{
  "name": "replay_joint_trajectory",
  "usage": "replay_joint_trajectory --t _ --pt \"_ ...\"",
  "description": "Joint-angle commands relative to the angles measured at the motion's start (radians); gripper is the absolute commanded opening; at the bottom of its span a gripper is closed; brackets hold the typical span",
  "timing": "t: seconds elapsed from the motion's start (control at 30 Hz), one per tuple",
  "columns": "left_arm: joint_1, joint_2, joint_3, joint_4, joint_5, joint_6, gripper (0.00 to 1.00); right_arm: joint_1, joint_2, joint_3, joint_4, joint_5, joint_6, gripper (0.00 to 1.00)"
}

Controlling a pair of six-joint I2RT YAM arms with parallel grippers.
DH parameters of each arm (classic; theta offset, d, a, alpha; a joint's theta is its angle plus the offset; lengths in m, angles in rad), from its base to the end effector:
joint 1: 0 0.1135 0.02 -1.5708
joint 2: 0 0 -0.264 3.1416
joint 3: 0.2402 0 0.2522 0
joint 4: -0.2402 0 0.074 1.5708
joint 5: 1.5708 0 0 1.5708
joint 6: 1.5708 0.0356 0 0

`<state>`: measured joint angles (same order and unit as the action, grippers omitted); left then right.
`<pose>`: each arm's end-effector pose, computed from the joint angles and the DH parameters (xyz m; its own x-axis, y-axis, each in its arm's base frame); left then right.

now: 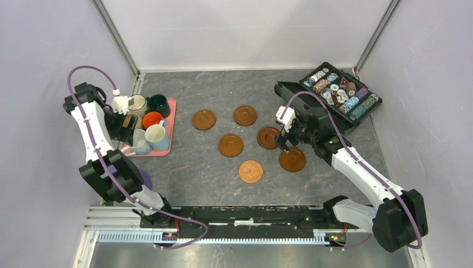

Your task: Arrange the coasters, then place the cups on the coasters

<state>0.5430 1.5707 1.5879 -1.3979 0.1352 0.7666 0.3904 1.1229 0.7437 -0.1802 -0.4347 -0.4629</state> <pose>0.2461 0.1429 0.3344 -0.9456 0.2322 -0.2279 0.2302 0.9725 0.0357 0.2213 0.1073 0.2601 -0.1376 -0.4946 -0.8582 -0.8233 0.5388 -0.1785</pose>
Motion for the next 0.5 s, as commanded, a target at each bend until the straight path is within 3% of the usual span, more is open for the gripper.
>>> replay_joint_trajectory --t 0.0,0.33,0.47 --pt "0.037 -0.012 0.008 0.093 -0.032 0.220 0.93 -0.002 0.009 0.028 0.020 -0.038 -0.024 0.98" --pt "0.077 0.001 -0.145 0.137 0.000 0.457 0.71 -0.002 0.062 0.110 -0.054 -0.026 -0.070 0.98" --pt "0.102 0.056 -0.124 0.116 0.024 0.518 0.64 -0.003 0.086 0.140 -0.068 -0.024 -0.070 0.98"
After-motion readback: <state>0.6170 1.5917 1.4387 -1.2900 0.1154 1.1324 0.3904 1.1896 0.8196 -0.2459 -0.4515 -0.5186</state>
